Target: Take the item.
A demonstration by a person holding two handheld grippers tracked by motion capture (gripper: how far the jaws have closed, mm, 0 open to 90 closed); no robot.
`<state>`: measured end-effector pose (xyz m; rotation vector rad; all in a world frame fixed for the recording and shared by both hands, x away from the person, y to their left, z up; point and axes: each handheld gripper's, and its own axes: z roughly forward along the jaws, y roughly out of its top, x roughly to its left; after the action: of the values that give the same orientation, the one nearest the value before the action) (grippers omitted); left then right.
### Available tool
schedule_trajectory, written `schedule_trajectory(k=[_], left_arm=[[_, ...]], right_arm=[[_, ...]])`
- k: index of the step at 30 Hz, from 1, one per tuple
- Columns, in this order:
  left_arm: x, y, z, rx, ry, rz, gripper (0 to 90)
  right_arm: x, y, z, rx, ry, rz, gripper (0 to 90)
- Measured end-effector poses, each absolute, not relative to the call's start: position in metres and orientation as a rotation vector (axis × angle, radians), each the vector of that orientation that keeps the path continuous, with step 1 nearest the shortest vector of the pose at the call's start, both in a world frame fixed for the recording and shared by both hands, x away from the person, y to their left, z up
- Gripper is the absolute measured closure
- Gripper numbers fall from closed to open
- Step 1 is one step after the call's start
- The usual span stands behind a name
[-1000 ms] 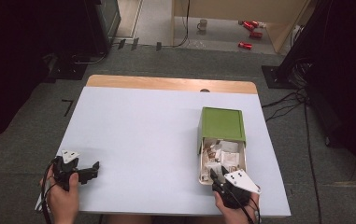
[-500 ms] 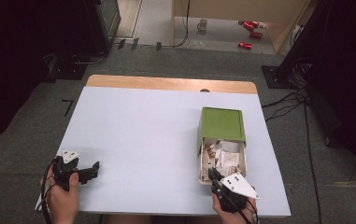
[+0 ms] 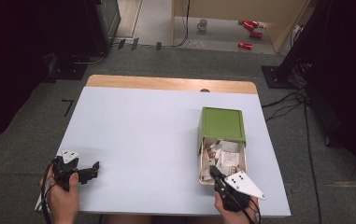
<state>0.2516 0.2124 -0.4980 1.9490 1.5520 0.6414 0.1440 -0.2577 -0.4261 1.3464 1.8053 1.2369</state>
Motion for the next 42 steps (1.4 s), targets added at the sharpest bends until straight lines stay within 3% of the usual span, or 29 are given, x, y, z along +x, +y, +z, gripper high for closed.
schedule_trajectory(k=[26,42], left_arm=[[0.252,0.212,-0.498,1.948,1.552,0.642,0.0],[0.252,0.212,-0.498,1.948,1.552,0.641,0.0]], right_arm=[[0.162,-0.246,-0.385,1.288,1.726,1.301,90.0],[0.176,-0.216,-0.381,1.252,1.760,1.322,90.0]])
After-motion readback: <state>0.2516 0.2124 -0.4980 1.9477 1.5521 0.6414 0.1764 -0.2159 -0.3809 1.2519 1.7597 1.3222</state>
